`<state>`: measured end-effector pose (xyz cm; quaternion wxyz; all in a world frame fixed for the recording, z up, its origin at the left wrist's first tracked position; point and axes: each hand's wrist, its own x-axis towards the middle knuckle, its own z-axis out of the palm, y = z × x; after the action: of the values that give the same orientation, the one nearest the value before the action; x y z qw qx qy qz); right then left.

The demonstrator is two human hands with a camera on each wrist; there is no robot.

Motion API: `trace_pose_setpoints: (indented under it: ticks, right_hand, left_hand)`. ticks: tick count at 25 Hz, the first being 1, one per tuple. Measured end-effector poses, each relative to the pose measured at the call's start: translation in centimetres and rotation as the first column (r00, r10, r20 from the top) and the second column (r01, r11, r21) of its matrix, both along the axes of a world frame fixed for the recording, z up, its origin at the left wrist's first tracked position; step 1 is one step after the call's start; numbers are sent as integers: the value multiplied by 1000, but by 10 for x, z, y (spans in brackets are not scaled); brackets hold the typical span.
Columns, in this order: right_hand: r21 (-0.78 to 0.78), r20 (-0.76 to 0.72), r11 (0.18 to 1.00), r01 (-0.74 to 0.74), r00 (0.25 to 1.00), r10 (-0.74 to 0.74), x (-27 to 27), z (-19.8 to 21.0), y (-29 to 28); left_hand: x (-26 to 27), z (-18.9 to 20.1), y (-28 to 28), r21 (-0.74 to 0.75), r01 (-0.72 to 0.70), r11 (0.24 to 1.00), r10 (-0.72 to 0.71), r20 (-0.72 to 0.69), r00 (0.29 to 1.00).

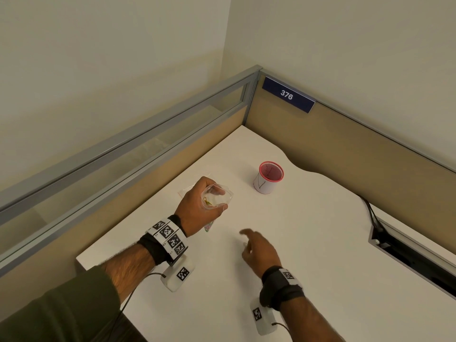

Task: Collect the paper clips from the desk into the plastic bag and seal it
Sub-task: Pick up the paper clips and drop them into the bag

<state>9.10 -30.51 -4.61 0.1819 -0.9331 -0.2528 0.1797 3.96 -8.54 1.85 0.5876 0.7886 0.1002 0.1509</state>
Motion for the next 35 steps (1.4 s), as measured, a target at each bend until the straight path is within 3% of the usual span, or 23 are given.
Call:
trace_pose_setpoints:
  ticks: [3, 7, 9, 13, 17, 19, 22, 25, 27, 31, 35]
  right_hand:
    - [295, 135, 954, 54, 986, -98, 12, 48, 7]
    - [608, 172, 793, 33, 970, -173, 13, 116, 35]
    - [650, 187, 759, -21, 973, -133, 8, 135, 49]
    - [567, 220, 815, -119, 976, -10, -1, 145, 69]
    - [632, 258, 771, -83, 960, -107, 10, 137, 55]
    - [541, 243, 841, -19, 961, -135, 26, 113, 36]
    - [122, 164, 992, 22, 986, -42, 41, 52, -2]
    - [-179, -11, 983, -49, 999, 48, 28, 0, -37]
    - [-244, -53, 967, -80, 996, 69, 19, -16, -42]
    - [-157, -15, 986, -63, 998, 61, 18, -21, -26]
    - [-212, -24, 966, -149, 989, 147, 22, -26, -13]
  left_hand:
    - [1, -3, -1, -4, 6, 1000, -6, -2, 1000]
    - [2, -3, -3, -1, 24, 1000, -24, -11, 1000]
    - [4, -2, -4, 0, 37, 999, -37, -5, 999]
    - [4, -1, -3, -52, 51, 997, -49, 32, 998]
    - [1, 1, -2, -36, 27, 999, -26, 8, 1000]
    - [-1, 0, -1, -26, 12, 1000, -12, 1, 1000]
    - [-2, 1, -2, -26, 3, 1000, -3, 12, 1000]
    - [-4, 1, -1, -25, -7, 1000, 8, 24, 1000]
    - [-4, 0, -1, -28, -6, 1000, 7, 20, 1000]
    - [-5, 0, -1, -11, -4, 1000, 4, 20, 1000]
    - [-6, 3, 2, 4, -8, 1000, 8, 12, 1000]
